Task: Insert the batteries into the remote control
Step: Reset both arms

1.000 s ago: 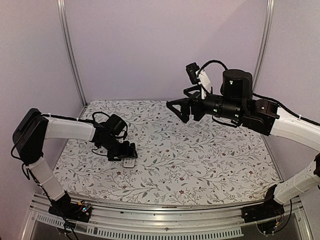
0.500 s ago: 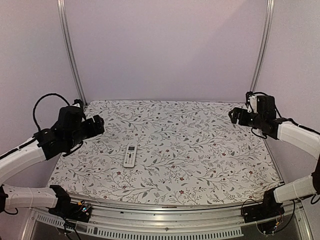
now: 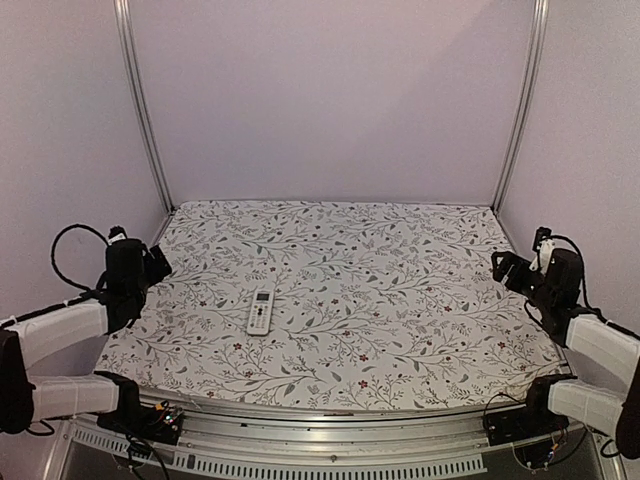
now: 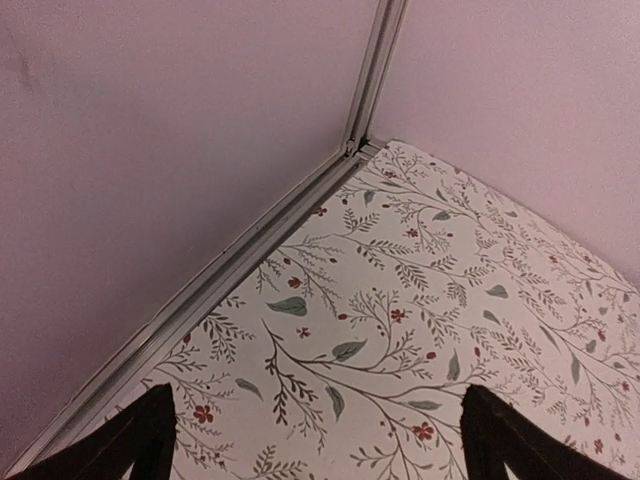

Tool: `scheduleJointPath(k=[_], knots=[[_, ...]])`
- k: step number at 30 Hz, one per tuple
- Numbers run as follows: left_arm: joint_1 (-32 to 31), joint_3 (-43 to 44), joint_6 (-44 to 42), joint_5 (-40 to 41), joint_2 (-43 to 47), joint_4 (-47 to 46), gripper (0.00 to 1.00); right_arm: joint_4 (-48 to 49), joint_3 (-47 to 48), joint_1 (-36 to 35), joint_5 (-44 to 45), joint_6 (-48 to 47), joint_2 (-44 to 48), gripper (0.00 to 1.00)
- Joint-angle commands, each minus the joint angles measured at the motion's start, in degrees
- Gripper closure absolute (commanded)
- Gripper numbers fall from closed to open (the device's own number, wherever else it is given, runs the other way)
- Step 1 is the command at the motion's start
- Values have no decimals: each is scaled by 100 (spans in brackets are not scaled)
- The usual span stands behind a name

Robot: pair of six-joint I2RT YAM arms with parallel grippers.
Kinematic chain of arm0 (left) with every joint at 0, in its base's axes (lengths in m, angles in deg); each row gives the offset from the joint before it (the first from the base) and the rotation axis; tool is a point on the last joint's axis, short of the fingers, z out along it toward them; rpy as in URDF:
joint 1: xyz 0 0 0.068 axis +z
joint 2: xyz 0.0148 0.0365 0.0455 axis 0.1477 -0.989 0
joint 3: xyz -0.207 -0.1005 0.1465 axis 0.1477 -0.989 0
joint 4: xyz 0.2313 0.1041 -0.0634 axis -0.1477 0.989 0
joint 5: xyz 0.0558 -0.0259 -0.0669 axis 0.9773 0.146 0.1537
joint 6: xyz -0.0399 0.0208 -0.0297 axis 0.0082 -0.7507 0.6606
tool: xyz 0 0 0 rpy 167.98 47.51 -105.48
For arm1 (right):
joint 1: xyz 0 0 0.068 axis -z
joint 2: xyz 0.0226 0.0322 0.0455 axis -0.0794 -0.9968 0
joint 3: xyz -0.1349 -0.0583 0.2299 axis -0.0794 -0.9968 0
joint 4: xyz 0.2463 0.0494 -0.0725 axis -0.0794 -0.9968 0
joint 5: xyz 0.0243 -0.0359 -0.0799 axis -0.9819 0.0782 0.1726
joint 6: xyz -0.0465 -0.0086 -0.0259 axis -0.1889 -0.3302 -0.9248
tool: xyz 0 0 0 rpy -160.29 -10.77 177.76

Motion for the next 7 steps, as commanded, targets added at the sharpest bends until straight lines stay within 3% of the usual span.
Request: scheduleJointPath(k=[1, 4, 7], knots=[[25, -997, -1026, 419, 336, -2670, 1, 571, -434, 18, 159, 112, 467, 1], [12, -1471, -1511, 105, 477, -3650, 2, 736, -546, 18, -62, -1, 667, 1], [-25, -1560, -1643, 93, 311, -3750, 2, 804, -546, 18, -223, -58, 664, 1]])
